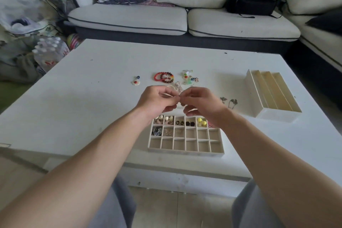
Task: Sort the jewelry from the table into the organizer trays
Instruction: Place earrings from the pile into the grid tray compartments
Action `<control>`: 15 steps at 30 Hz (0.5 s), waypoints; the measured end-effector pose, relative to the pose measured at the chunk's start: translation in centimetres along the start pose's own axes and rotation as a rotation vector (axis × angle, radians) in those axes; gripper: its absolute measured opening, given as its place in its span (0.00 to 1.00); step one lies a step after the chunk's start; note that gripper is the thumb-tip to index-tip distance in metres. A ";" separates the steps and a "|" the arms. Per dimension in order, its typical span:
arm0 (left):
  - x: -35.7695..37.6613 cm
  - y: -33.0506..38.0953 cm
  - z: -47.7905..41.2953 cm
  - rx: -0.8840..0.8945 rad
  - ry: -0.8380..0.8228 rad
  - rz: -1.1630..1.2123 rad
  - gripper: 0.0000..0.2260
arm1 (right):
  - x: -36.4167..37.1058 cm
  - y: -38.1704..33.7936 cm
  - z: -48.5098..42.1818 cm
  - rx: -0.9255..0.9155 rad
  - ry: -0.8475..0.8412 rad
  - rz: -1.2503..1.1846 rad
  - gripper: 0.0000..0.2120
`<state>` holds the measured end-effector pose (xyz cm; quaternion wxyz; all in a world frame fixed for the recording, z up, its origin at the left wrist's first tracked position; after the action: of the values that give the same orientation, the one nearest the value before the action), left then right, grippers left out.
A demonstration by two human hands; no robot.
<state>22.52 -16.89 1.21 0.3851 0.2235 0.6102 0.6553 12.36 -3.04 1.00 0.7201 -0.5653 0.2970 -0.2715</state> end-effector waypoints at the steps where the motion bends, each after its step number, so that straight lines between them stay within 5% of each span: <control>1: 0.0 -0.3 0.4 -0.022 0.025 -0.008 0.04 | 0.1 0.2 0.2 -0.012 0.002 0.046 0.01; 11: 1.1 -2.7 1.7 -0.195 -0.042 -0.044 0.04 | -0.5 2.5 0.3 -0.119 -0.055 0.512 0.04; 15: 1.0 -4.1 0.8 -0.085 -0.058 -0.462 0.05 | -0.2 3.2 0.0 -0.134 -0.109 0.763 0.06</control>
<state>23.54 -15.80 -2.85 0.5513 0.0804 0.6057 0.5681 12.38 -2.18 -2.08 0.7456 -0.4735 0.4643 0.0661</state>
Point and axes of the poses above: each hand's wrist, its own z-axis away from the middle knuckle, its own x-axis out of the palm, y = z × x, the point moved 2 cm from there along -z, towards the middle knuckle, and after that the axes turned 8 degrees about y, right-handed, at the moved point
